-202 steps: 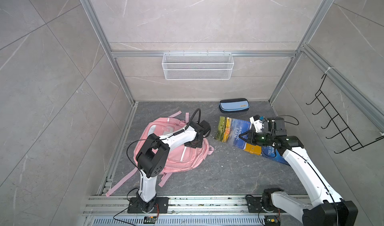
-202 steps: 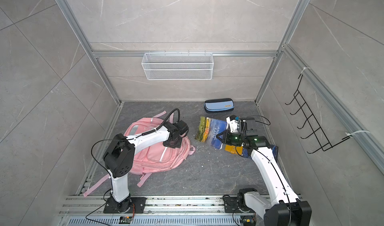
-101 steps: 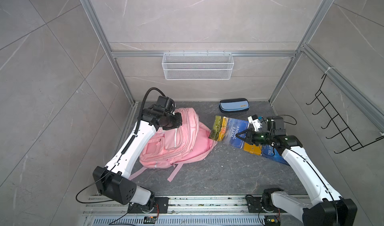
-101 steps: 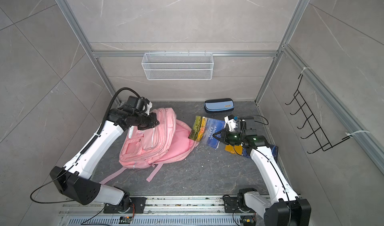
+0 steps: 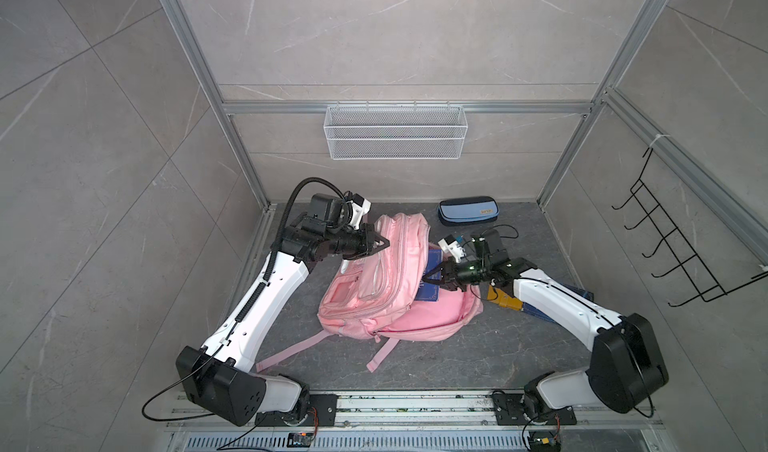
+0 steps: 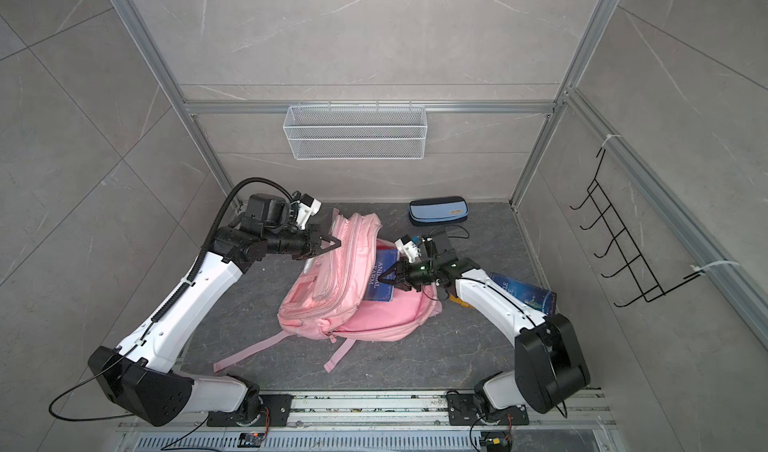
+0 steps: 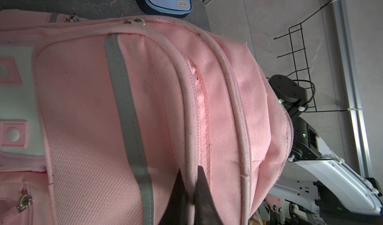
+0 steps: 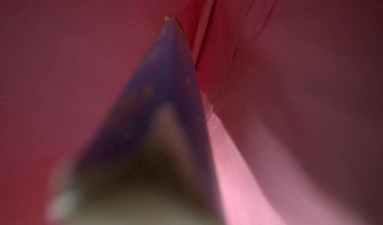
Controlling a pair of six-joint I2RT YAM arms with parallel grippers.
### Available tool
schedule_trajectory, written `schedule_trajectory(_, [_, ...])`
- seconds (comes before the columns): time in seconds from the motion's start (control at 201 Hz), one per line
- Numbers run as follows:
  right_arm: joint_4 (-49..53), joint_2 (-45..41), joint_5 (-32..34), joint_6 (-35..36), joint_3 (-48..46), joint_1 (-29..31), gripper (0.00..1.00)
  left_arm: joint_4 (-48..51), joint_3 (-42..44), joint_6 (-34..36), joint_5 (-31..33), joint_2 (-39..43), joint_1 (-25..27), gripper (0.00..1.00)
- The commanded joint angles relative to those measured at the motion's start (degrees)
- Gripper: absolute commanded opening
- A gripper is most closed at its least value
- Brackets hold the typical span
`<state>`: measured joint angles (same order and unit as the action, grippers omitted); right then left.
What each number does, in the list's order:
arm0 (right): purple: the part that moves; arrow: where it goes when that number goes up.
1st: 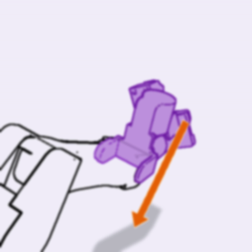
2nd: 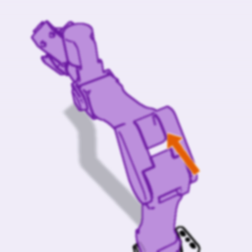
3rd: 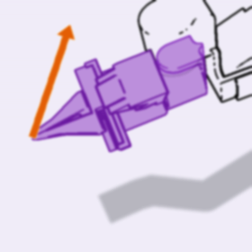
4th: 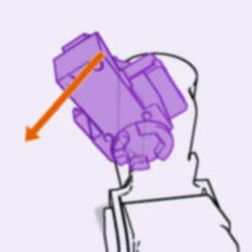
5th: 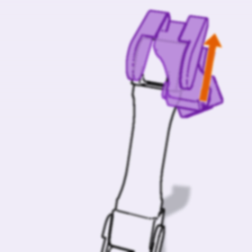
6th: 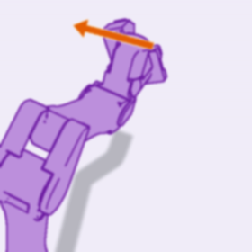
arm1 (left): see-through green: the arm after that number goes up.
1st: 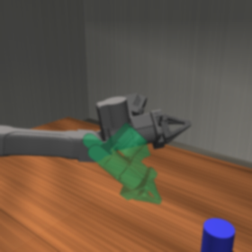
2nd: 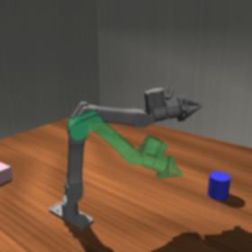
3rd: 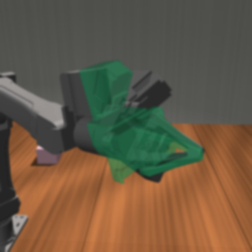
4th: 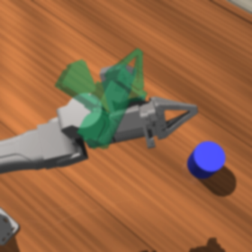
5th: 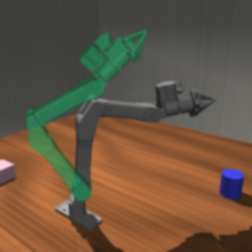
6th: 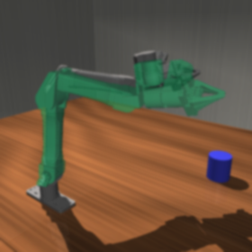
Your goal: Pack the student bag
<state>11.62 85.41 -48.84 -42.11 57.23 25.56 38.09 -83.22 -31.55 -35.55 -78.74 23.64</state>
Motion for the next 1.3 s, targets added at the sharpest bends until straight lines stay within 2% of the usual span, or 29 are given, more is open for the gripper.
schedule_trajectory(0.0, [-11.8, 4.2, 0.4, -3.6, 2.3, 1.1, 0.0, -13.9, -1.0, -2.5, -5.0, 3.1, -0.3, 0.0])
schedule_trajectory(0.364, [-17.7, 22.2, 4.1, -6.2, 9.5, 3.0, 0.0, -22.1, 3.8, -7.5, -2.5, 2.5, 1.6, 0.0])
schedule_trajectory(0.413, [-17.9, 24.5, 4.0, -5.9, 10.9, 3.4, 0.04, -23.1, 4.5, -8.0, -2.1, 2.3, 1.9, 0.0])
schedule_trajectory(0.578, [-22.1, 27.8, 3.1, -8.3, 12.0, 3.9, 0.29, -21.9, 6.1, -7.6, 1.2, 2.7, 2.1, 0.0])
schedule_trajectory(0.663, [-18.4, 25.0, 3.2, -5.1, 12.8, 3.9, 0.41, -16.8, 5.3, -5.4, 5.3, 3.1, 1.8, 0.0])
schedule_trajectory(0.807, [-7.3, 17.4, 4.8, 3.4, 14.2, 3.0, 0.98, -12.0, 5.5, -3.2, 8.9, 3.4, 0.3, 0.0])
schedule_trajectory(0.817, [-6.9, 16.9, 4.9, 3.6, 14.1, 2.9, 0.99, -11.8, 5.5, -3.0, 9.0, 3.4, 0.2, 0.0])
schedule_trajectory(0.961, [-2.7, 8.0, 6.3, 4.2, 9.6, -0.5, 1.0, -8.5, 5.9, -0.2, 10.2, 3.2, -2.2, 0.0])
schedule_trajectory(1.076, [3.2, 1.9, 7.3, 4.9, 5.0, -5.4, 1.0, -4.4, 4.8, 3.7, 11.4, 1.6, -2.8, 0.0])
schedule_trajectory(1.176, [11.1, -3.6, 9.5, 7.3, 1.9, -12.6, 1.0, -0.7, 4.1, 7.6, 12.5, -0.7, -2.3, 0.0])
schedule_trajectory(1.295, [22.8, -7.6, 17.1, 13.0, 1.7, -23.6, 1.0, -0.1, 6.1, 8.2, 14.6, -3.3, -0.2, 0.0])
